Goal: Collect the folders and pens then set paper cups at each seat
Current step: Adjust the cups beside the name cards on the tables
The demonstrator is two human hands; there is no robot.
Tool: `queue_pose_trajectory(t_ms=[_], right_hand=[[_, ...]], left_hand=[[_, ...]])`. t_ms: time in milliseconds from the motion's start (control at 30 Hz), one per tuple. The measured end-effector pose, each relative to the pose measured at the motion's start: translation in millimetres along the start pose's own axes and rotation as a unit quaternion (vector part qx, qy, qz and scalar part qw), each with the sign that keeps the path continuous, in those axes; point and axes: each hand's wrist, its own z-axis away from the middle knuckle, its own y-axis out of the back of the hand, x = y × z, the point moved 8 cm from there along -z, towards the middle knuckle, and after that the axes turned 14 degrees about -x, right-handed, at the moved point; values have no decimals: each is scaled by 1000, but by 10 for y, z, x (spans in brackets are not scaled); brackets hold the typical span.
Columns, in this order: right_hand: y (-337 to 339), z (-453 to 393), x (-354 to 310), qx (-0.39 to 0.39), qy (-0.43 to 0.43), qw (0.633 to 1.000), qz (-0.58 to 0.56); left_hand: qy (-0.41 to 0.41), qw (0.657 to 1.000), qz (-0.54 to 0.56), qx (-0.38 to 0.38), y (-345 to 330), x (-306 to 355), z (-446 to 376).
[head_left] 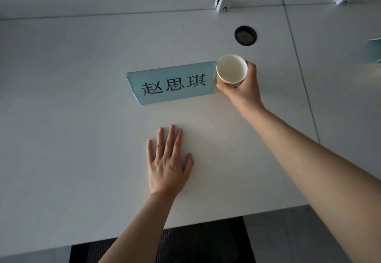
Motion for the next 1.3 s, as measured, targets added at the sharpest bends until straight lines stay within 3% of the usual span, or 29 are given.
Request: queue_pose_trajectory(t_ms=[200, 300, 500, 667, 867, 1300], right_hand=[[-10, 118, 160, -23, -39, 999, 20], [30, 359, 343, -39, -56, 994, 84], [254, 1327, 725, -71, -80, 984, 143], [648, 2171, 1205, -35, -128, 985, 108], [1242, 3135, 1908, -19, -160, 985, 61], [3439, 4438, 2875, 89, -161, 983, -9]], left_hand=[[-9, 1000, 2, 5, 7, 10, 2], [-14, 1000, 3, 4, 5, 13, 17], [-13, 999, -24, -27, -49, 5, -1], [12, 998, 0, -57, -43, 122, 24], [-91, 993, 14, -76, -262, 1191, 635], [-179, 981, 23, -70, -985, 3891, 1559]])
